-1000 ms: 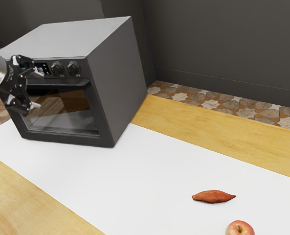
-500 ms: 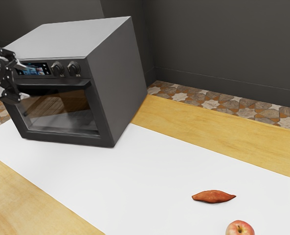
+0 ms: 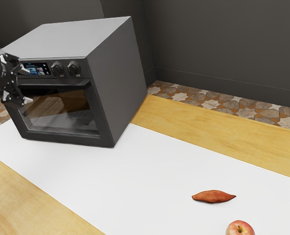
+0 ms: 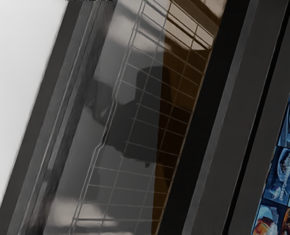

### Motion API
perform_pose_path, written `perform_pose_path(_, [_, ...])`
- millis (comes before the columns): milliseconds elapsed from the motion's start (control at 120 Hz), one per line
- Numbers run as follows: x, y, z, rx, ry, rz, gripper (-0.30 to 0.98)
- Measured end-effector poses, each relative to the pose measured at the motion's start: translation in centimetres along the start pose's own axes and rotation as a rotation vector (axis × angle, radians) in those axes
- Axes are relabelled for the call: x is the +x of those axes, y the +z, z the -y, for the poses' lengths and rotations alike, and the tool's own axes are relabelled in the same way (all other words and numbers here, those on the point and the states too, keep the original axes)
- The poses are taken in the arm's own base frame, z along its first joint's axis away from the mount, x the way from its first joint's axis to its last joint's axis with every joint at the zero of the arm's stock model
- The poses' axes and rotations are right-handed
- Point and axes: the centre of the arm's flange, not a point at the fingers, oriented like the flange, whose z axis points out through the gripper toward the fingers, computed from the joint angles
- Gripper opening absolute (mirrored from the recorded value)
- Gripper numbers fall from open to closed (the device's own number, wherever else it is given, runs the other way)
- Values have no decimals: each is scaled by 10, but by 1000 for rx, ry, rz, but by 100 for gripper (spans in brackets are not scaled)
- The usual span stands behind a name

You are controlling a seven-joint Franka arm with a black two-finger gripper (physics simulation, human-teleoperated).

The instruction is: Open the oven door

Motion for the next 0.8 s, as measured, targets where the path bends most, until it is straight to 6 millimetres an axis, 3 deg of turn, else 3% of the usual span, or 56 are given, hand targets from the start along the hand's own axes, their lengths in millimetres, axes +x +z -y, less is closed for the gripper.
perform_pose_path(117, [2, 14, 3, 22, 18, -10, 68])
perform_pose_path(550, [-4, 37, -2, 35, 89, -30, 68])
perform_pose_path(800, [-3, 51, 7, 60, 104, -33, 68])
